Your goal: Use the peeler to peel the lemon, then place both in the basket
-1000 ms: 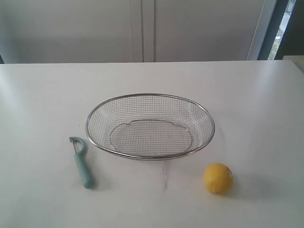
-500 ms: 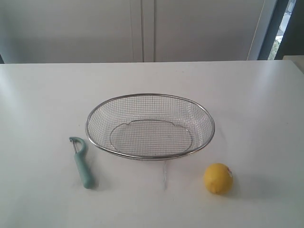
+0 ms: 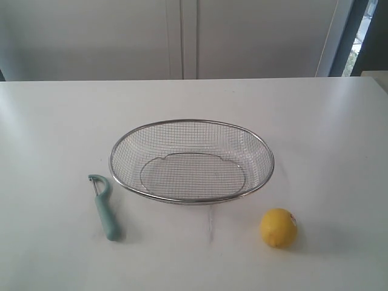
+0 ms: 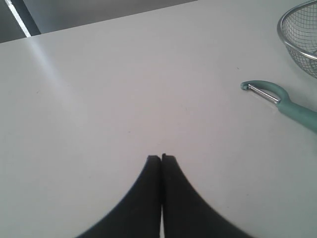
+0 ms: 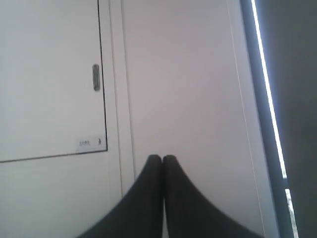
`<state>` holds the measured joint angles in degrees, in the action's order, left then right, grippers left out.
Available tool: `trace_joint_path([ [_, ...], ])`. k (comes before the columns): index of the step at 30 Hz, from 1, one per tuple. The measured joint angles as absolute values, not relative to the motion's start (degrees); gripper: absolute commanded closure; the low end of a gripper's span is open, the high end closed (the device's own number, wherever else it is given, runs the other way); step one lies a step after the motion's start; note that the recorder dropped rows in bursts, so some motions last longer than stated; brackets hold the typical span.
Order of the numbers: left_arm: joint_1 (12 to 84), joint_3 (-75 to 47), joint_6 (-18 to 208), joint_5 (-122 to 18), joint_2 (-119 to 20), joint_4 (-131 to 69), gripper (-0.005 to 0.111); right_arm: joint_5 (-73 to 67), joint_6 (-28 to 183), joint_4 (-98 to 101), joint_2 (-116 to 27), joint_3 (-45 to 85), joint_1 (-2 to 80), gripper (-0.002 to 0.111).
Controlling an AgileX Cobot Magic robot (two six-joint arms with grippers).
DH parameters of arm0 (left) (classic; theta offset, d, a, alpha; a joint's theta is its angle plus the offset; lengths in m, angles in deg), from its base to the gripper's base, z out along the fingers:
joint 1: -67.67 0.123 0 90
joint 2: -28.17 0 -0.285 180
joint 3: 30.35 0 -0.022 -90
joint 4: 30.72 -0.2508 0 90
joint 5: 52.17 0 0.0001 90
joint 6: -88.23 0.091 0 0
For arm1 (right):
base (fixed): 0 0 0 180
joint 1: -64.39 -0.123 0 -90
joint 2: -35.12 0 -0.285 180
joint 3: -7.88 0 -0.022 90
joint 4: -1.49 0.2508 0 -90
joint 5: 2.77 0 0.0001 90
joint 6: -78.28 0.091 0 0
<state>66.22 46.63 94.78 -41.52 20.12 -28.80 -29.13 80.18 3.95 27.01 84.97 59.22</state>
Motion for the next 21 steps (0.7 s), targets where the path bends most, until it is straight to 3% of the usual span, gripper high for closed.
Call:
trace_joint_path([
  [21, 66.22, 46.63, 94.78, -41.52, 20.12, -28.8, 0.106, -39.7, 75.14, 16.62, 27.05, 84.97, 59.22, 0.108],
])
